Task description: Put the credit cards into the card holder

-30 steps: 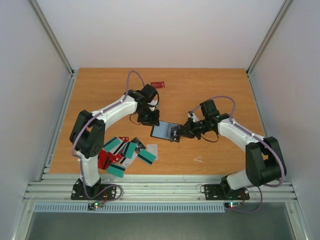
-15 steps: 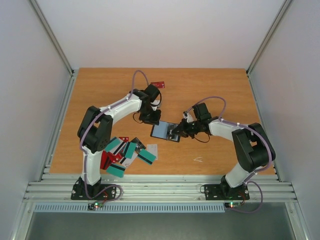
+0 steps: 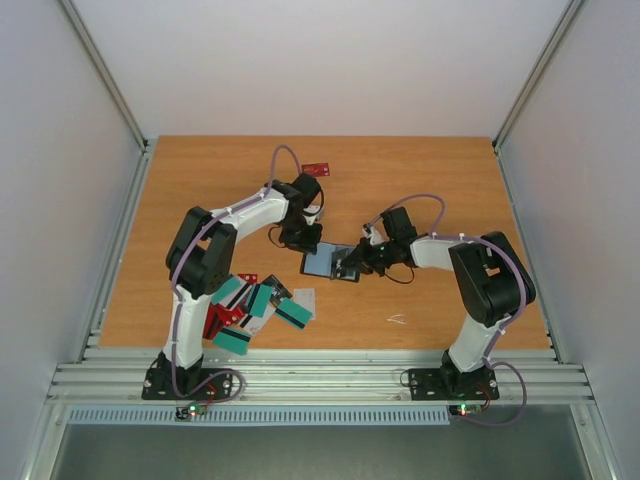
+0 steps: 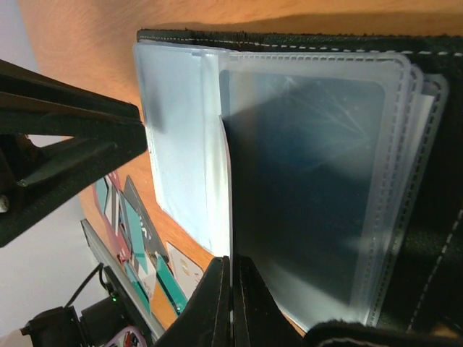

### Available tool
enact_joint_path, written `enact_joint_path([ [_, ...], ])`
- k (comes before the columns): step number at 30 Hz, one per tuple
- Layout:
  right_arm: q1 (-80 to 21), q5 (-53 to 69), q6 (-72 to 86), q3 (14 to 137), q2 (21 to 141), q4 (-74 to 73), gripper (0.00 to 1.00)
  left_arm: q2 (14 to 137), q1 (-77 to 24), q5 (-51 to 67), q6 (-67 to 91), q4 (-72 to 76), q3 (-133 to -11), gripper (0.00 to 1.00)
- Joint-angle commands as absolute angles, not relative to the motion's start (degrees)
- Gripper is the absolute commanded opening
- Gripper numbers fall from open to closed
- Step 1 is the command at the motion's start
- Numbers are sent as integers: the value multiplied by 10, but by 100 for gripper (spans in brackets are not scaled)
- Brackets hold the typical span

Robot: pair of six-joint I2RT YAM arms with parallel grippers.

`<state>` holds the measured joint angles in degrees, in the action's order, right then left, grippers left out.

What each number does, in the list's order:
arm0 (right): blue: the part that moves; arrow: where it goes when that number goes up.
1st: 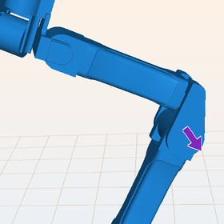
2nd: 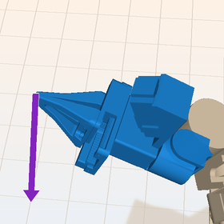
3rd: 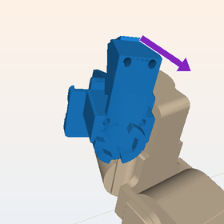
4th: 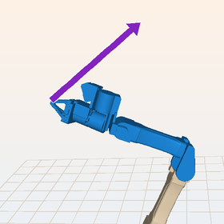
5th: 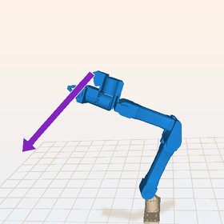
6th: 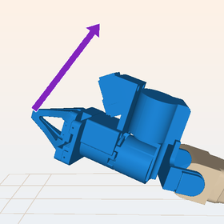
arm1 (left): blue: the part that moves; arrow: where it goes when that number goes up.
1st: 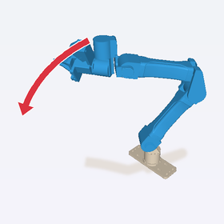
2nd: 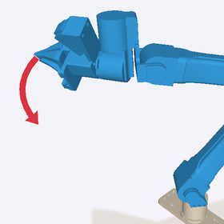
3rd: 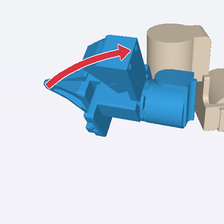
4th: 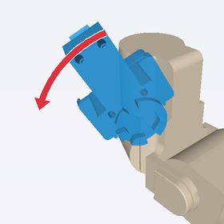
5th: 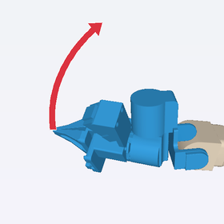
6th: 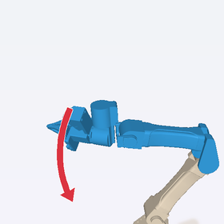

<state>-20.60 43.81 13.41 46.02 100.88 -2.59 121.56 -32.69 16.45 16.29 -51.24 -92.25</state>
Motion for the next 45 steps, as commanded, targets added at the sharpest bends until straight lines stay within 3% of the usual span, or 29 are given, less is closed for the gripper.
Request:
enact_joint_path([
  [1, -208, 446, 130, 480, 1029, -4, 1, 1236, -323, 166, 143, -514, -937, 21],
  [20, -208, 458, 108, 508, 1056, -2, 1, 1205, -317, 140, 128, -554, -958, 24],
  [45, -208, 481, 106, 518, 1090, 51, 1, 1262, -310, 153, 101, -556, -916, 24],
])
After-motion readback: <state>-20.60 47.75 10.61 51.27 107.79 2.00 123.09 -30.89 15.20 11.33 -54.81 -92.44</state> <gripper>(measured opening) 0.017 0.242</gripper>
